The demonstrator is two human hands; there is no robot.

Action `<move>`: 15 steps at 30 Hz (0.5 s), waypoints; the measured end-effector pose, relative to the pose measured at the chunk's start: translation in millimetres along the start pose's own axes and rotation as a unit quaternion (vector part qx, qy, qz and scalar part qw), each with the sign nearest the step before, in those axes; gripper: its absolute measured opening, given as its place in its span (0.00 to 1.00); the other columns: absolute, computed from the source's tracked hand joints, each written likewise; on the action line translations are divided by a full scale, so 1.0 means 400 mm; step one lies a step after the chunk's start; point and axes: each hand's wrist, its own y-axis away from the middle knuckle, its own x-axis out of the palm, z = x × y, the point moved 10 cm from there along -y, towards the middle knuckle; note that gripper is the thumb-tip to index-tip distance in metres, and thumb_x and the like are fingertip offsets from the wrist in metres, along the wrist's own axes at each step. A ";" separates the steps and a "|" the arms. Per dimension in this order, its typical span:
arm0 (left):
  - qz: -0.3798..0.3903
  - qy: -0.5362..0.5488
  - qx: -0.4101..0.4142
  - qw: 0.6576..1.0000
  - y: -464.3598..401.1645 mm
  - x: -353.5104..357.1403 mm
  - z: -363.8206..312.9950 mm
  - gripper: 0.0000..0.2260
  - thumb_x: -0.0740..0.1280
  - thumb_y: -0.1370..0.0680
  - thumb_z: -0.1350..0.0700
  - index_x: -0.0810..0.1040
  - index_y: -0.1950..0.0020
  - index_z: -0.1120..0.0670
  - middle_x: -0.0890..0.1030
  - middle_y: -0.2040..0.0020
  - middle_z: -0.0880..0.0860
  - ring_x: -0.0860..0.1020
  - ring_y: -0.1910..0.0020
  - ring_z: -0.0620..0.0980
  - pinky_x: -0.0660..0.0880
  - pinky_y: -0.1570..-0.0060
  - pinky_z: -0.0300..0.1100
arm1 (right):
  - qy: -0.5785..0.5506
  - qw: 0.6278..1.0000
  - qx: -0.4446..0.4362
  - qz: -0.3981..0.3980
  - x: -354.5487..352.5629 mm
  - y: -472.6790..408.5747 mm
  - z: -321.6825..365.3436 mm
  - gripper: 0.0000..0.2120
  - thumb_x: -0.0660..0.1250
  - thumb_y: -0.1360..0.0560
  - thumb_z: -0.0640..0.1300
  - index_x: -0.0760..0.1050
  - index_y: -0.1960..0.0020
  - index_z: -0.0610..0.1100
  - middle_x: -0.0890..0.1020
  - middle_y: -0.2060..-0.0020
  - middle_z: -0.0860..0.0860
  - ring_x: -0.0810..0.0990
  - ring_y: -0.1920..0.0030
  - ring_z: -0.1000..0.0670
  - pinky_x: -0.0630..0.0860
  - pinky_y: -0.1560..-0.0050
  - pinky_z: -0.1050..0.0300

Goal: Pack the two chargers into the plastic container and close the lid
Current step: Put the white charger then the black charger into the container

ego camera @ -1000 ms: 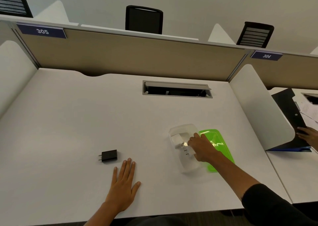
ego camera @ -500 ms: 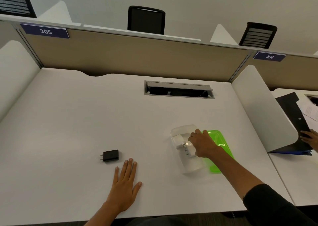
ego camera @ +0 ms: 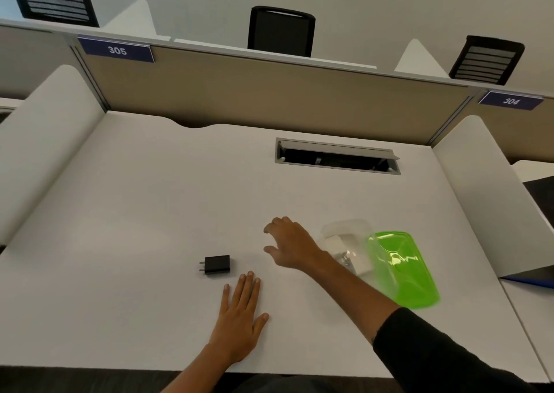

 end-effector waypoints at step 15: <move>0.014 -0.014 0.015 1.000 0.008 -0.017 -0.011 0.34 0.44 0.15 0.35 0.49 0.13 0.53 0.53 0.13 0.55 0.46 0.14 0.56 0.36 0.20 0.57 | 0.045 0.996 -0.053 0.057 0.238 -0.076 0.276 0.20 0.72 0.23 0.47 0.74 0.34 0.41 0.77 0.40 0.44 0.76 0.39 0.42 0.78 0.43 0.47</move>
